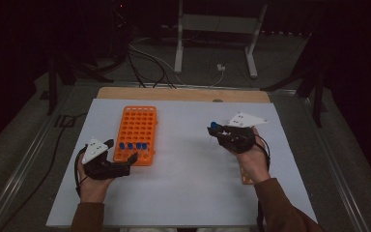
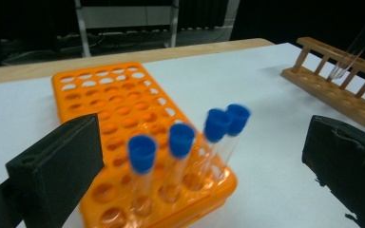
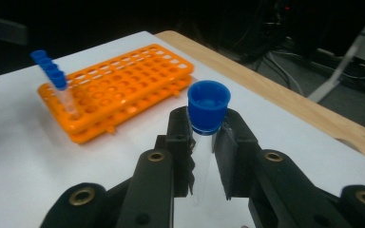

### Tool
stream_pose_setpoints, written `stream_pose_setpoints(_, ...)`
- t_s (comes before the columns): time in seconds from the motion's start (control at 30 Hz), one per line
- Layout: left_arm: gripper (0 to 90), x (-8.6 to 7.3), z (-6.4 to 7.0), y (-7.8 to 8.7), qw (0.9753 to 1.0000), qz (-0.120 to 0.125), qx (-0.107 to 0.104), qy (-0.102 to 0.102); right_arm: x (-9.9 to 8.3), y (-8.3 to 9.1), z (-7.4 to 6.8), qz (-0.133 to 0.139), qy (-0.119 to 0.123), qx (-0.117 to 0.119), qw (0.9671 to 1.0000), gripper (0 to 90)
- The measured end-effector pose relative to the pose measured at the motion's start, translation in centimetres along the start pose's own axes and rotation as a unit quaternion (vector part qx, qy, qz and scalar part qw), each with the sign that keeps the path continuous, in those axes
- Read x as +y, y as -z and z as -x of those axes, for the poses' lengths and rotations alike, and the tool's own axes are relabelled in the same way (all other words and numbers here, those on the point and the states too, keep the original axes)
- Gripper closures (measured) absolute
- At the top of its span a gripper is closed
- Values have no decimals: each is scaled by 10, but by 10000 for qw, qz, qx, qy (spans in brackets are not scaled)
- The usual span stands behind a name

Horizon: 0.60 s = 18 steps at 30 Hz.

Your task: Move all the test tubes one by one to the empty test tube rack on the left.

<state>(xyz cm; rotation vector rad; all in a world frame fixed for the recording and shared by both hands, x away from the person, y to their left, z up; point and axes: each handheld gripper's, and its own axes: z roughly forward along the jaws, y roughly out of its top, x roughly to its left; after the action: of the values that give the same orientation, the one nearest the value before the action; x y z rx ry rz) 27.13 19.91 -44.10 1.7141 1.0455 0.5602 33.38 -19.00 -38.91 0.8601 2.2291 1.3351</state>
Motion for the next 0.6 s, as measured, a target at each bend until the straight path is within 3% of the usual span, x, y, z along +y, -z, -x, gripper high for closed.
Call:
stream_pose_setpoints(0.33,29,20,32,-6,9988,100,-390,-276,5,-14,-22,70,-46,434,9990,771)
stream_pose_setpoints(0.6,71,24,58,-18,9956,-66,-784,-504,10,-23,-41,122,-55,777,9969,771)
